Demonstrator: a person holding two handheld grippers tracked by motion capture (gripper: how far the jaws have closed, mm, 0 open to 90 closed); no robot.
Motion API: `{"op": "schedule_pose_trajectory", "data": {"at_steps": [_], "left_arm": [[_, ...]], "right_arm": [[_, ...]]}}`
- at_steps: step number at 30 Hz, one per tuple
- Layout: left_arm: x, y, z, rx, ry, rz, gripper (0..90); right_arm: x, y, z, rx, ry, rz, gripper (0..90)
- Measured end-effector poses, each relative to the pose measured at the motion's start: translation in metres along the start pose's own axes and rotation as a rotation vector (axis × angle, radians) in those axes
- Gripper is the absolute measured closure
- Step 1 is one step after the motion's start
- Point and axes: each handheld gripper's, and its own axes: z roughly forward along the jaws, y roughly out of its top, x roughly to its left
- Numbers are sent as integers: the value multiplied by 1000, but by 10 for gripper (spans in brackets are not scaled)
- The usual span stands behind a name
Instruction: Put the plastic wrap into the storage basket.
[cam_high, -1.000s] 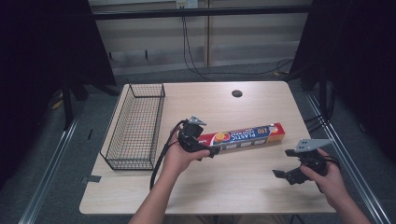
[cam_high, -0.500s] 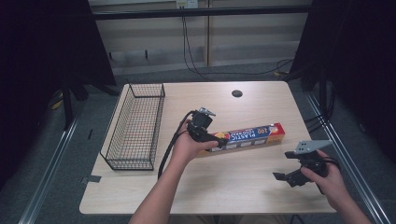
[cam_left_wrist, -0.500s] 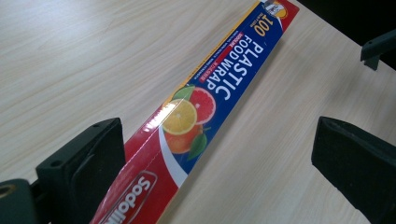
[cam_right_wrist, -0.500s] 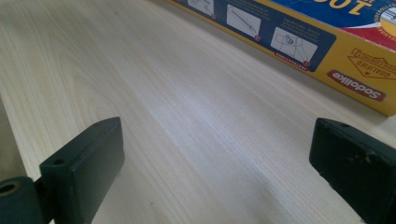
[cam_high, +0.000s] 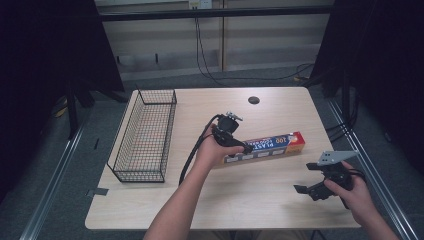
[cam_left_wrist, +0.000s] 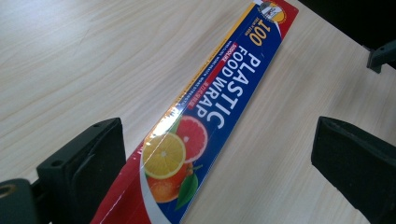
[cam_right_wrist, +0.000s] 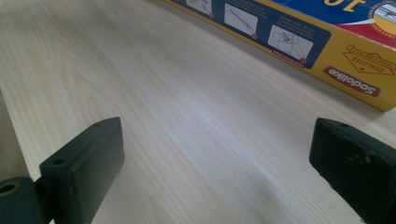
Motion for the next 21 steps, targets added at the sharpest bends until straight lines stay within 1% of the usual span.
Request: {"op": "schedule_pose_trajectory", "data": {"at_steps": [2, 3, 5, 6, 10, 11, 13, 14, 15, 16, 17, 18, 19, 20, 21], "left_arm": [[1, 1, 3, 6, -4, 2, 31], [1, 1, 6, 18, -8, 9, 31], [1, 1, 9, 20, -7, 5, 30], [2, 1, 11, 27, -5, 11, 31], [3, 1, 17, 28, 0, 0, 33], [3, 2, 19, 39, -3, 14, 34], [3, 1, 23, 54, -5, 17, 34], [3, 1, 26, 50, -1, 11, 36], [3, 1, 27, 64, 2, 17, 36], [2, 1, 29, 57, 1, 12, 38], [2, 1, 31, 60, 2, 18, 39], [1, 1, 33, 58, 2, 11, 39], [2, 2, 35, 66, -3, 19, 39], [1, 2, 38, 68, -9, 12, 39], [1, 2, 38, 68, -9, 12, 39]], "right_arm": [[0, 0, 0, 0, 0, -1, 30], [0, 0, 0, 0, 1, -2, 30], [0, 0, 0, 1, 0, -2, 30], [0, 0, 0, -1, 1, -1, 30], [-1, 0, -1, -3, 1, -3, 30], [-1, 0, -1, -3, 1, -4, 30], [-1, 0, -1, -3, -1, -5, 30], [-2, 0, -1, -2, -2, -6, 30], [-2, 0, -1, -2, -2, -6, 30], [-2, 1, -1, -5, -3, -6, 30], [-2, 1, -1, -6, -6, -6, 30], [-3, 0, -2, -8, -3, -5, 31], [-3, 0, -2, -8, -3, -5, 31], [-3, 0, -2, -7, -2, -2, 30], [-3, 0, -2, -7, -2, -2, 30]]}}
